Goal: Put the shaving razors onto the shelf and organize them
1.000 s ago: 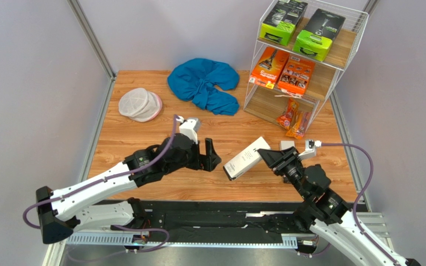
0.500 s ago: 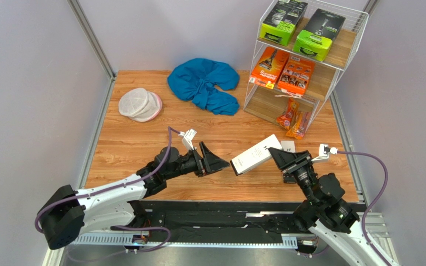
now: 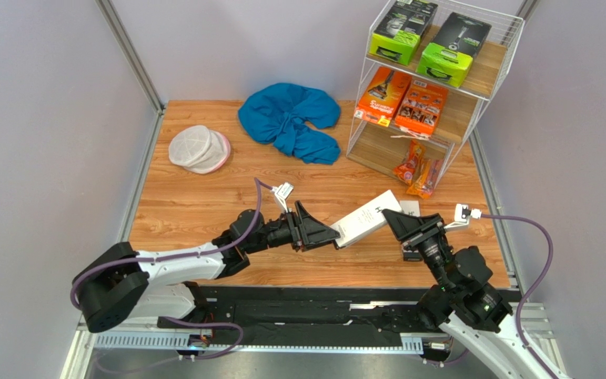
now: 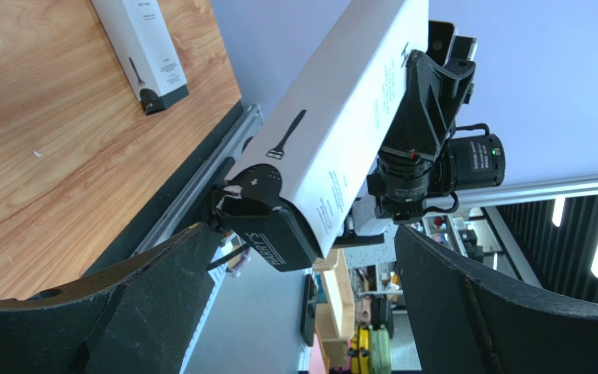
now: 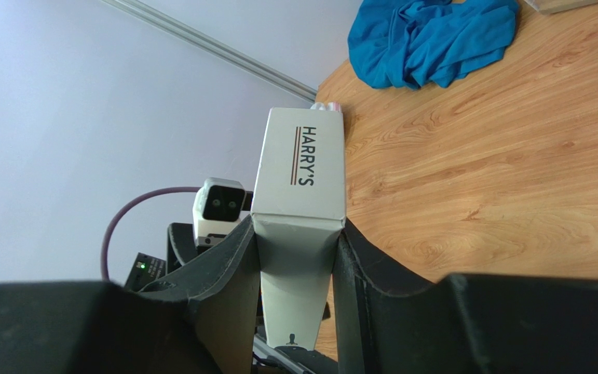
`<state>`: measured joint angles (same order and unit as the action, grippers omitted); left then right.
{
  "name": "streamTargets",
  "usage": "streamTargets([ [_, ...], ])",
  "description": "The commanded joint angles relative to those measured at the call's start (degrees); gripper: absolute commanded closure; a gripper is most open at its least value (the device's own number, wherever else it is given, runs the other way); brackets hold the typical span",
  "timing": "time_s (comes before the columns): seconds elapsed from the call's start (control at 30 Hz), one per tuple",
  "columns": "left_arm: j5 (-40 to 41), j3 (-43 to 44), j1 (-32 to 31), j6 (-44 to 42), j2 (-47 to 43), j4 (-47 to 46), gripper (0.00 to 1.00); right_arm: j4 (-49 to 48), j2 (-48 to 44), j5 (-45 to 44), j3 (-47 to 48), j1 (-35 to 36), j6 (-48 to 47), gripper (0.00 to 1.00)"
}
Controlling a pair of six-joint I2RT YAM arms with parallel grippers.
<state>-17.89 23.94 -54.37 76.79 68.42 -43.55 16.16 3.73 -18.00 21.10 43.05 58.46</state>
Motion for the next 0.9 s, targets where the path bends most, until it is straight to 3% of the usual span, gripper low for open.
streamTargets([
  [0.0,0.93,2.16,-1.00,1.69,3.11,-9.61,0.05,-5.26,0.23,0.68,3.07,-0.07,0.25,0.85],
  [0.1,1.19,2.51,-1.09,2.92,6.45,-14.79,0.12,-5.35,0.32,1.56,2.89,-0.07,0.87,0.86],
  [0.27,0.31,3.39,-1.27,5.38,13.04,-25.43,0.41,-5.44,0.05,2.00,2.28,-0.16,1.66,0.85],
  [0.3,0.14,3.39,-1.35,6.34,14.88,-27.18,0.55,-5.18,0.14,1.92,2.28,-0.16,1.66,0.84],
  [0.37,-0.13,3.39,-1.35,7.40,16.82,-32.37,0.71,-4.74,0.05,1.74,2.45,-0.07,1.57,0.80],
  [0.4,-0.30,3.39,-1.44,8.27,18.66,-33.78,0.84,-3.78,-0.12,1.39,2.63,-0.07,1.57,0.78],
  [0.57,0.48,3.04,-1.62,8.64,20.70,-37.31,0.91,2.28,-1.79,-1.77,4.29,-0.16,1.66,0.47],
  [0.63,1.80,2.86,-1.62,8.29,20.61,-36.44,0.95,9.21,-2.67,-4.75,6.57,-0.16,2.01,0.36],
  [0.73,2.94,4.17,-1.62,7.06,21.13,-32.59,1.00,20.46,-3.55,-9.85,10.08,-0.16,4.11,0.25],
  [0.87,4.00,7.95,-1.44,4.86,23.85,-28.00,1.00,29.35,-7.32,-14.07,13.08,-0.07,5.88,0.21],
])
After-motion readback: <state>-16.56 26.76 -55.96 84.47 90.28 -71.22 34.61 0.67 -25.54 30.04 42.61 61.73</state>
